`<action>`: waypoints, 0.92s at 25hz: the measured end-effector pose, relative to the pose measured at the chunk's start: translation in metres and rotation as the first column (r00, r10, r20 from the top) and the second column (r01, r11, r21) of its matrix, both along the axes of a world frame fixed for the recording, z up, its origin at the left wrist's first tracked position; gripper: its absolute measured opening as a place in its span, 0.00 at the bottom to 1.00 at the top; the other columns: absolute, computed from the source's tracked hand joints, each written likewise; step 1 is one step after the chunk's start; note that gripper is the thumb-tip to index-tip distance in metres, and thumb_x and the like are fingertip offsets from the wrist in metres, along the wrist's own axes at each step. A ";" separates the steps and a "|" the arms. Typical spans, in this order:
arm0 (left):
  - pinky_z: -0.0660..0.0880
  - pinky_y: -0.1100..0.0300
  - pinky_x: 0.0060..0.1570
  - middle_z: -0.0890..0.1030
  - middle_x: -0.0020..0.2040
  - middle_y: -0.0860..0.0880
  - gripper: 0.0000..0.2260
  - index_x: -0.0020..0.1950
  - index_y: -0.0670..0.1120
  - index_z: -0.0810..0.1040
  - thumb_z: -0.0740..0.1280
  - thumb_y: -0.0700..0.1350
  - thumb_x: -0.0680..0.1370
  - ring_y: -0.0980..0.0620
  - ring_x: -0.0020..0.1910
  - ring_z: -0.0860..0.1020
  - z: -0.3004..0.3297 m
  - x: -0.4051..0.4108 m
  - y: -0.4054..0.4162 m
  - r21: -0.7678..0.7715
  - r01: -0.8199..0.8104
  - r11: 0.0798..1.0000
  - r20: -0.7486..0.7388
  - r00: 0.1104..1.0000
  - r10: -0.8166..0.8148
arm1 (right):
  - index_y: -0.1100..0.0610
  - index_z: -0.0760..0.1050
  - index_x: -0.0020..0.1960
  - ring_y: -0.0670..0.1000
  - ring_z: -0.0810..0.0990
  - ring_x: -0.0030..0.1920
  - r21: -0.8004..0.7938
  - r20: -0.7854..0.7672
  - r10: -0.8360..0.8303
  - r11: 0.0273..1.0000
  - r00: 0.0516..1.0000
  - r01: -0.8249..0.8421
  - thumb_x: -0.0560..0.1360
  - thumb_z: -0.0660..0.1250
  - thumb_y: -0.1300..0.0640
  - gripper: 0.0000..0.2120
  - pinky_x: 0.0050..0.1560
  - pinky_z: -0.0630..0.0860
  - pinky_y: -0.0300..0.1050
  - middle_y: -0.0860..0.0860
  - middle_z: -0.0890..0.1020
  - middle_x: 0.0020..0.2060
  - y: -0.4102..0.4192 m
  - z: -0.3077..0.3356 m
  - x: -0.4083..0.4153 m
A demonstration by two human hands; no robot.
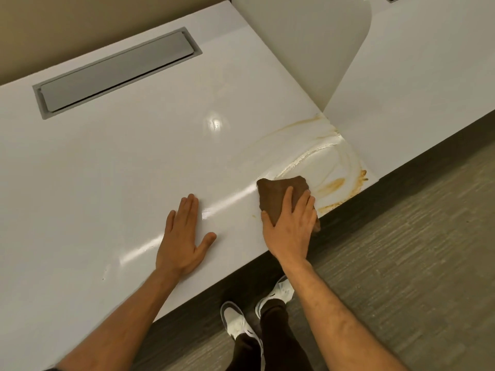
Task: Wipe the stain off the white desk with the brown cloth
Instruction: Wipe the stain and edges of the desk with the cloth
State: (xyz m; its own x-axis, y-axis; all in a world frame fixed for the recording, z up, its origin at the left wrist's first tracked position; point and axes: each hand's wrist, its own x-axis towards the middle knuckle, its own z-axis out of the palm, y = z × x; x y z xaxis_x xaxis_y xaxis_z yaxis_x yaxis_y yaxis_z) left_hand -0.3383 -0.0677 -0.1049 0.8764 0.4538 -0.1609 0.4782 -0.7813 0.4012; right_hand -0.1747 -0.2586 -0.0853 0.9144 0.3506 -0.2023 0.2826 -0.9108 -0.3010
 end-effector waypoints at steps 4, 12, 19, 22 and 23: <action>0.34 0.57 0.81 0.42 0.86 0.50 0.42 0.85 0.46 0.41 0.41 0.72 0.80 0.53 0.85 0.40 0.001 0.003 -0.003 0.048 0.022 0.999 -0.047 0.999 -0.020 | 0.55 0.54 0.82 0.66 0.56 0.80 -0.022 0.077 0.081 0.997 0.994 -0.080 0.76 0.62 0.32 0.43 0.78 0.56 0.64 0.65 0.57 0.81 0.018 -0.004 0.016; 0.42 0.48 0.83 0.40 0.86 0.50 0.33 0.85 0.47 0.41 0.43 0.61 0.84 0.53 0.84 0.38 -0.007 0.002 0.000 0.070 0.029 0.997 -0.096 0.995 -0.022 | 0.48 0.64 0.78 0.63 0.62 0.78 0.089 0.144 0.376 0.916 0.915 -0.391 0.75 0.64 0.37 0.35 0.75 0.59 0.62 0.59 0.64 0.79 0.026 -0.016 0.012; 0.42 0.47 0.83 0.41 0.86 0.48 0.32 0.85 0.46 0.42 0.44 0.57 0.83 0.51 0.85 0.39 -0.003 0.003 0.000 0.058 0.034 0.998 -0.131 0.991 -0.026 | 0.49 0.66 0.77 0.60 0.64 0.78 0.190 0.171 0.284 0.930 0.943 -0.315 0.74 0.65 0.42 0.33 0.73 0.64 0.63 0.57 0.66 0.79 -0.010 -0.033 -0.026; 0.42 0.47 0.83 0.40 0.86 0.49 0.32 0.85 0.46 0.41 0.44 0.57 0.83 0.51 0.84 0.38 -0.003 0.003 0.000 0.063 0.038 0.997 -0.143 0.989 -0.029 | 0.52 0.64 0.79 0.62 0.63 0.79 0.224 0.106 -0.134 0.969 0.985 0.108 0.77 0.67 0.44 0.33 0.74 0.62 0.66 0.59 0.65 0.80 0.019 -0.023 -0.001; 0.42 0.47 0.83 0.39 0.86 0.49 0.32 0.85 0.46 0.40 0.44 0.57 0.83 0.51 0.84 0.37 -0.003 0.003 0.001 0.060 0.040 0.997 -0.147 0.989 -0.031 | 0.53 0.64 0.80 0.62 0.62 0.79 0.219 0.084 -0.206 0.958 0.975 0.183 0.79 0.67 0.44 0.33 0.74 0.61 0.67 0.59 0.63 0.80 0.030 -0.020 0.010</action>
State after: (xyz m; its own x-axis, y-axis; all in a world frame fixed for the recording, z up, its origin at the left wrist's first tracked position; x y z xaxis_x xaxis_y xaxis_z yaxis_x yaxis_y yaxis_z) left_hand -0.3358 -0.0666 -0.1080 0.8614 0.4363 -0.2602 0.4997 -0.8200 0.2792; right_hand -0.1650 -0.2282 -0.1056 0.9812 0.1881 -0.0428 0.1466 -0.8715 -0.4680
